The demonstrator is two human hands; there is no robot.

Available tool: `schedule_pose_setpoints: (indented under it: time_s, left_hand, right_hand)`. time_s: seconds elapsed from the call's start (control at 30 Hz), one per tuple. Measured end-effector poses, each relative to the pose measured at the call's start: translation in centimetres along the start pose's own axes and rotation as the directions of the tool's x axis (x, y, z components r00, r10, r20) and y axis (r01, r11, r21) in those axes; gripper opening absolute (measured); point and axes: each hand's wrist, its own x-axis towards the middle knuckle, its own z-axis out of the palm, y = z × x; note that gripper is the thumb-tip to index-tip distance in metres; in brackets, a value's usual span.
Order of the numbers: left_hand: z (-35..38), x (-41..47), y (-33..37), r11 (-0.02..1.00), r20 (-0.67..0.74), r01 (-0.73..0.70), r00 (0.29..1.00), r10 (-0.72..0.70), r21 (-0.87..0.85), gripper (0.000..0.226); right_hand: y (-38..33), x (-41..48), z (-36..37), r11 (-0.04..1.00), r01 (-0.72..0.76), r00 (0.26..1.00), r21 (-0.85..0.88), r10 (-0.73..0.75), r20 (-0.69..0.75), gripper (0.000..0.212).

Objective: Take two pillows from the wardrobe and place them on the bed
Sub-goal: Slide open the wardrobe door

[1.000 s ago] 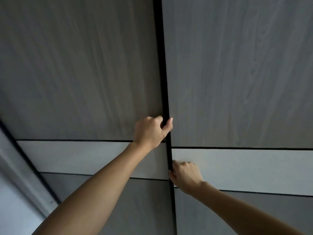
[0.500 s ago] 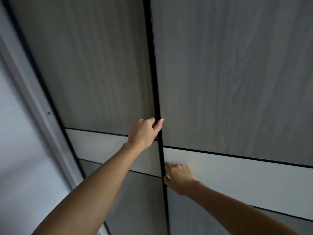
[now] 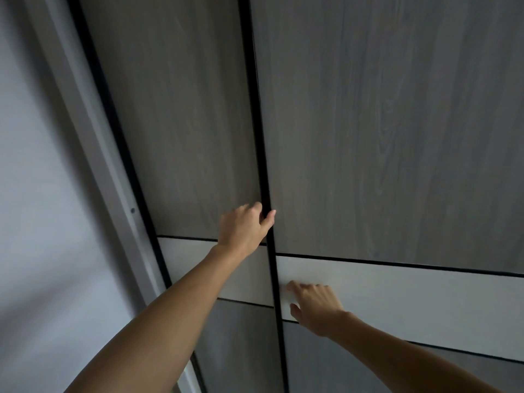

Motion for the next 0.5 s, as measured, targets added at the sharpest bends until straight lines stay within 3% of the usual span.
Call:
schedule_pose_setpoints:
  time_s: [0.1, 0.27, 0.37, 0.5]
  left_hand:
    - [-0.4, 0.0, -3.6, 1.0, -0.063, 0.01, 0.998, -0.01, -0.005, 0.038]
    - [-1.0, -0.2, -9.1, 0.995, -0.158, -0.044, 0.986, 0.058, 0.09, 0.065]
    - [-0.9, -0.4, -11.9, 0.961, -0.178, -0.156, 0.964, 0.199, 0.227, 0.069]
    - [-0.4, -1.3, -15.5, 0.904, -0.106, -0.198, 0.961, 0.254, 0.378, 0.072]
  right_hand:
    - [-2.3, 1.4, 0.1, 0.999, -0.004, 0.996, -0.035, 0.001, -0.086, 0.031]
    - [-4.8, 2.9, -1.1, 0.982, 0.104, 0.938, -0.156, -0.149, -0.314, 0.024]
    - [-5.4, 3.8, -1.4, 0.961, 0.137, 0.894, -0.239, -0.224, -0.387, 0.037]
    - [-5.3, 4.8, -1.9, 0.927, 0.086, 0.933, -0.364, -0.203, -0.297, 0.069]
